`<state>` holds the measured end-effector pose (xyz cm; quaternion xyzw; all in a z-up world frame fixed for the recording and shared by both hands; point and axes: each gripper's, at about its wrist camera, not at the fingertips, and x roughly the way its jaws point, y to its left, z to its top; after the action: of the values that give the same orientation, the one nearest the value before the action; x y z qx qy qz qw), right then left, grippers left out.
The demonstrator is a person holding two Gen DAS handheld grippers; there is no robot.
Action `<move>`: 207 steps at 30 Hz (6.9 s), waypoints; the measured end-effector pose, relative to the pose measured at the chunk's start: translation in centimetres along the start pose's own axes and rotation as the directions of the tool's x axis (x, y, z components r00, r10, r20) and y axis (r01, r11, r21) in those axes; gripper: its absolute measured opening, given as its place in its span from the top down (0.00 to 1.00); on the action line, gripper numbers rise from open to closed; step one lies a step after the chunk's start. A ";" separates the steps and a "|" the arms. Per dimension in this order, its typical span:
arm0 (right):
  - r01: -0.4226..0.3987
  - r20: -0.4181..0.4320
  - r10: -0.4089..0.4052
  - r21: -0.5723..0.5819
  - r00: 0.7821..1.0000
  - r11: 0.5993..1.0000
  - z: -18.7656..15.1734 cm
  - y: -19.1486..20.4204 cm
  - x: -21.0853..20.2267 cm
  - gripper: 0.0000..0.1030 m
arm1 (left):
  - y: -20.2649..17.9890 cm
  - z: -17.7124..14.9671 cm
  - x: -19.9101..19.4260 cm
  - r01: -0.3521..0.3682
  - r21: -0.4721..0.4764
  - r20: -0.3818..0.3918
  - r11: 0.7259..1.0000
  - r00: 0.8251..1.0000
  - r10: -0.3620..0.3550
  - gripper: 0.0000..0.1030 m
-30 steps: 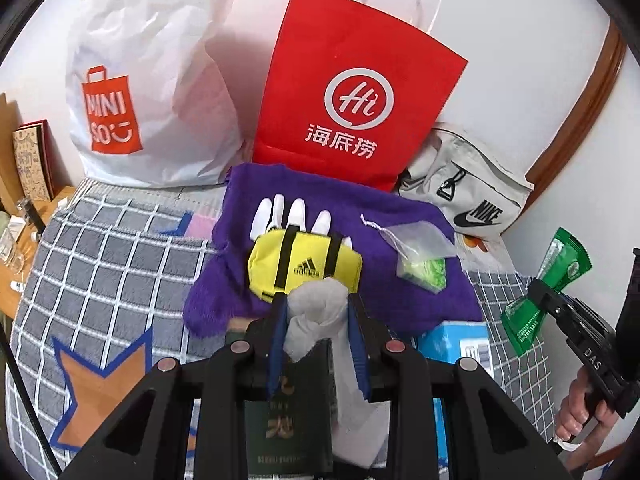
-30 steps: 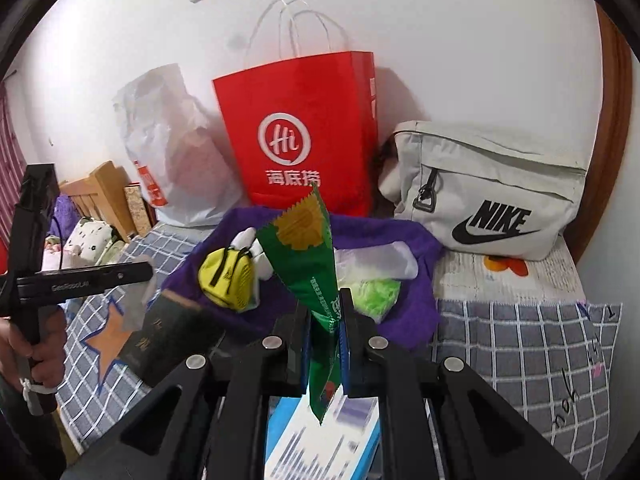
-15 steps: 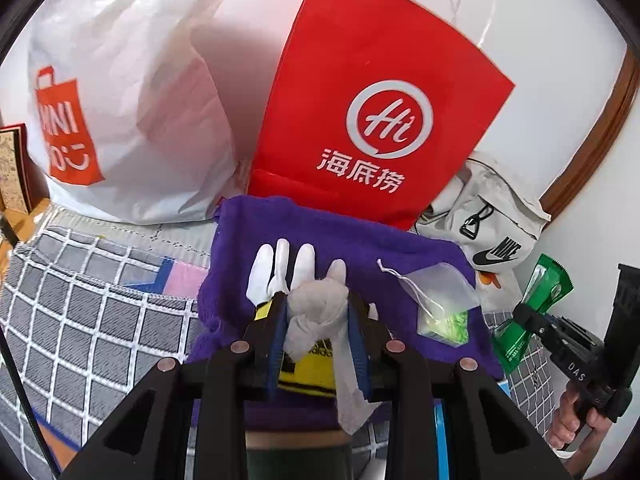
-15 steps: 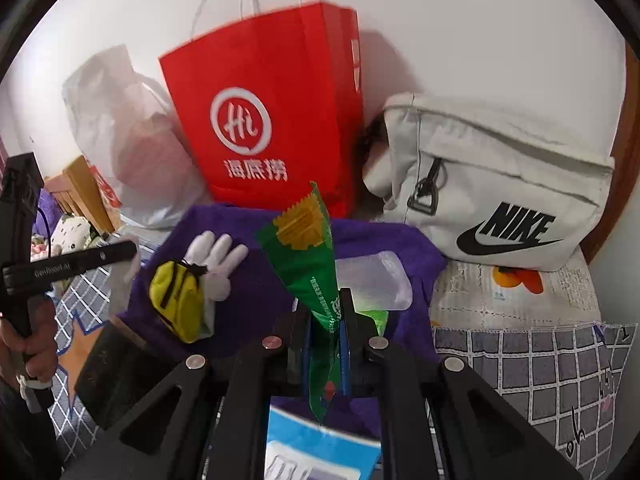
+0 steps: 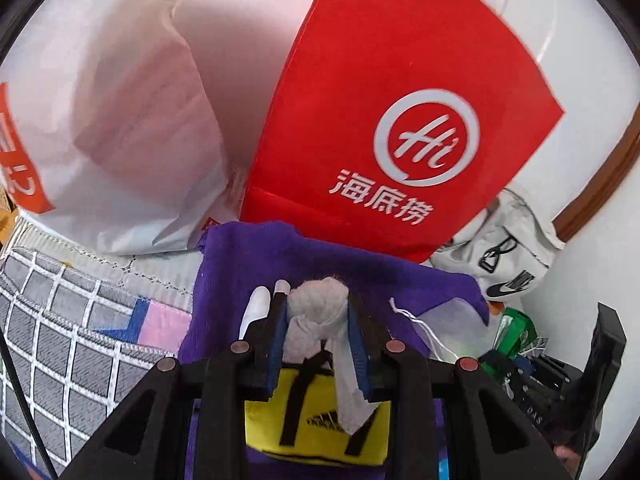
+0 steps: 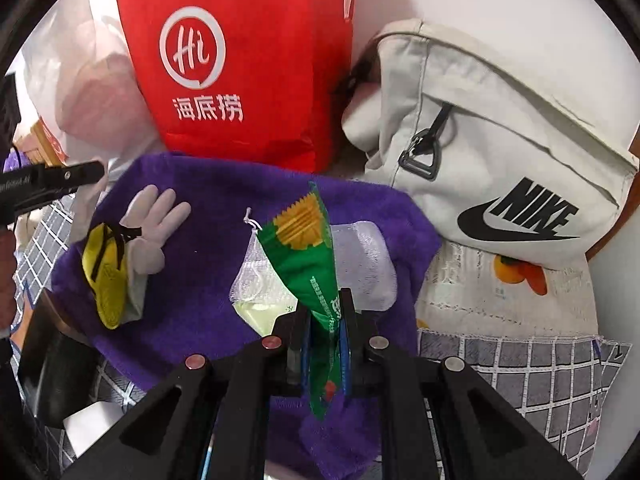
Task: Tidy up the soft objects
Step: 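Carry the cloth and green packet onto the purple towel and open both grippers, then grasp the orange-slice packet with the left gripper while the right gripper grasps the white sponge, then lift the orange-slice packet and white sponge off the bed cover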
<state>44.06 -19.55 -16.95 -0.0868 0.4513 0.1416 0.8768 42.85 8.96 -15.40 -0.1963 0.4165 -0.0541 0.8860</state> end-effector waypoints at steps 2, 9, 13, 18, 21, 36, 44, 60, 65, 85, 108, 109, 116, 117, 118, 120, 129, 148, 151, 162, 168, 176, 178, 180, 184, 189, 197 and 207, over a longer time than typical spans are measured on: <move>-0.012 -0.012 0.012 -0.012 1.000 1.000 0.0 0.4 0.5 0.85 | 0.3 0.2 1.2 0.000 -0.014 -0.030 1.000 1.000 0.000 0.73; -0.071 -0.022 0.070 -0.038 0.997 0.997 0.2 1.6 1.5 0.72 | 0.9 0.0 3.1 0.011 -0.051 -0.087 0.999 0.996 -0.015 0.72; -0.092 -0.015 0.092 -0.047 0.996 0.995 0.0 2.0 1.4 0.60 | 0.6 -0.1 3.4 0.005 -0.038 -0.098 0.999 0.995 -0.008 0.69; -0.099 0.001 0.100 -0.058 0.995 0.993 -0.1 2.3 0.6 0.33 | 0.2 -0.2 3.6 -0.030 -0.030 -0.138 0.999 0.990 0.025 0.34; -0.118 0.017 0.119 -0.043 0.993 0.992 -0.2 2.2 -0.4 0.29 | -0.3 -0.5 3.1 -0.038 -0.002 -0.130 0.999 0.991 0.038 0.34; -0.142 0.095 0.136 0.061 0.986 0.988 -4.4 3.5 -8.3 0.28 | -1.5 -3.7 -5.5 -0.069 0.033 -0.049 0.997 0.996 0.071 0.34; -0.197 0.111 0.189 0.060 0.976 0.979 -8.8 6.0 -13.0 0.28 | -2.2 -7.8 -11.3 -0.052 0.068 -0.020 0.996 0.998 0.054 0.34; -0.267 0.031 0.273 -0.130 0.962 0.955 -14.5 15.8 -12.1 0.21 | 2.5 -17.5 -16.1 -0.160 0.045 -0.057 0.986 0.985 0.163 0.33; -0.182 0.000 0.185 -0.185 0.983 0.966 -14.2 17.4 -9.5 0.19 | 4.1 -18.1 -16.2 -0.124 -0.004 -0.056 0.992 0.991 0.123 0.33; -0.013 -0.034 0.003 -0.290 0.999 0.957 -14.2 18.8 -4.5 0.31 | 5.9 -19.8 -14.3 -0.062 -0.029 -0.116 0.998 0.992 0.058 0.33; -0.144 0.164 0.155 -0.077 0.974 0.987 -20.6 12.0 -18.9 0.35 | -4.8 -27.0 -13.2 0.018 0.264 -0.228 0.964 0.973 0.044 0.33; -0.141 0.163 0.150 -0.067 0.975 0.988 -21.2 11.5 -19.3 0.35 | -5.3 -27.1 -13.1 0.029 0.276 -0.230 0.961 0.972 0.037 0.33; -0.140 0.107 0.136 0.030 0.985 0.990 -26.5 8.2 -18.6 0.35 | -7.9 -28.6 -10.6 0.016 0.401 -0.252 0.916 0.963 0.094 0.33; -0.144 0.095 0.139 0.043 0.986 0.989 -26.9 7.8 -18.1 0.35 | -8.1 -28.9 -10.2 0.006 0.415 -0.251 0.910 0.962 0.108 0.33; -0.145 0.085 0.140 0.054 0.986 0.988 -27.3 7.5 -17.8 0.35 | -8.3 -29.1 -10.1 0.001 0.427 -0.246 0.904 0.963 0.115 0.28; -0.146 0.073 0.141 0.070 0.987 0.987 -28.0 7.1 -17.2 0.35 | -9.1 -29.7 -9.9 -0.017 0.476 -0.222 0.879 0.965 0.139 0.24; -0.187 0.076 0.180 0.101 0.981 0.977 -28.9 6.8 -15.2 0.35 | -8.5 -29.1 -10.3 -0.026 0.443 -0.186 0.896 0.975 0.120 0.51; -0.173 0.080 0.164 0.125 0.983 0.977 -29.5 7.0 -15.9 0.35 | -5.4 -27.6 -15.4 0.003 0.302 -0.086 0.953 0.996 0.025 0.95; -0.170 0.083 0.161 0.124 0.984 0.978 -29.2 7.2 -16.3 0.35 | -4.6 -27.1 -16.2 -0.015 0.278 -0.057 0.961 0.998 0.032 0.96; -0.152 0.052 0.147 0.121 0.988 0.981 -28.8 7.8 -15.7 0.35 | -1.5 -27.0 -14.7 -0.053 0.199 -0.084 0.978 0.994 0.071 0.96; -0.150 0.042 0.146 0.116 0.988 0.982 -28.8 7.8 -15.5 0.35 | -1.8 -27.2 -12.9 0.010 0.175 -0.137 0.984 0.991 0.014 0.91; -0.144 0.037 0.140 0.110 0.989 0.983 -28.7 7.9 -15.3 0.35 | -2.1 -27.5 -11.5 0.068 0.137 -0.131 0.988 0.990 -0.050 0.92; -0.142 0.040 0.138 0.108 0.990 0.984 -28.6 8.0 -15.5 0.35 | -1.8 -27.3 -11.8 0.096 0.125 -0.129 0.988 0.988 -0.080 0.93; -0.141 0.046 0.137 0.101 0.989 0.985 -28.5 8.1 -15.7 0.36 | -1.5 -27.2 -12.6 0.109 0.114 -0.113 0.987 0.989 -0.097 0.94; -0.142 0.054 0.137 0.099 0.989 0.985 -28.3 8.3 -16.1 0.37 | -0.7 -27.0 -14.2 0.094 0.105 -0.080 0.990 0.993 -0.086 0.95; -0.139 0.066 0.134 0.080 0.989 0.987 -28.0 9.0 -16.9 0.37 | 1.0 -26.5 -15.9 0.020 0.070 -0.048 0.997 0.999 -0.017 0.95; -0.131 0.098 0.124 0.065 0.987 0.989 -26.9 9.5 -18.6 0.37 | 1.6 -25.4 -18.7 0.032 0.053 0.009 0.998 0.999 -0.033 0.96; -0.124 0.167 0.115 0.045 0.979 0.991 -23.9 9.1 -21.1 0.37 | -1.0 -22.9 -21.9 0.058 0.098 0.078 0.994 0.995 -0.065 0.96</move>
<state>11.06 -21.21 -13.73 -0.0235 0.3856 0.1884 0.9029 11.33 6.79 -12.52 -0.1685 0.3708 -0.0932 0.9085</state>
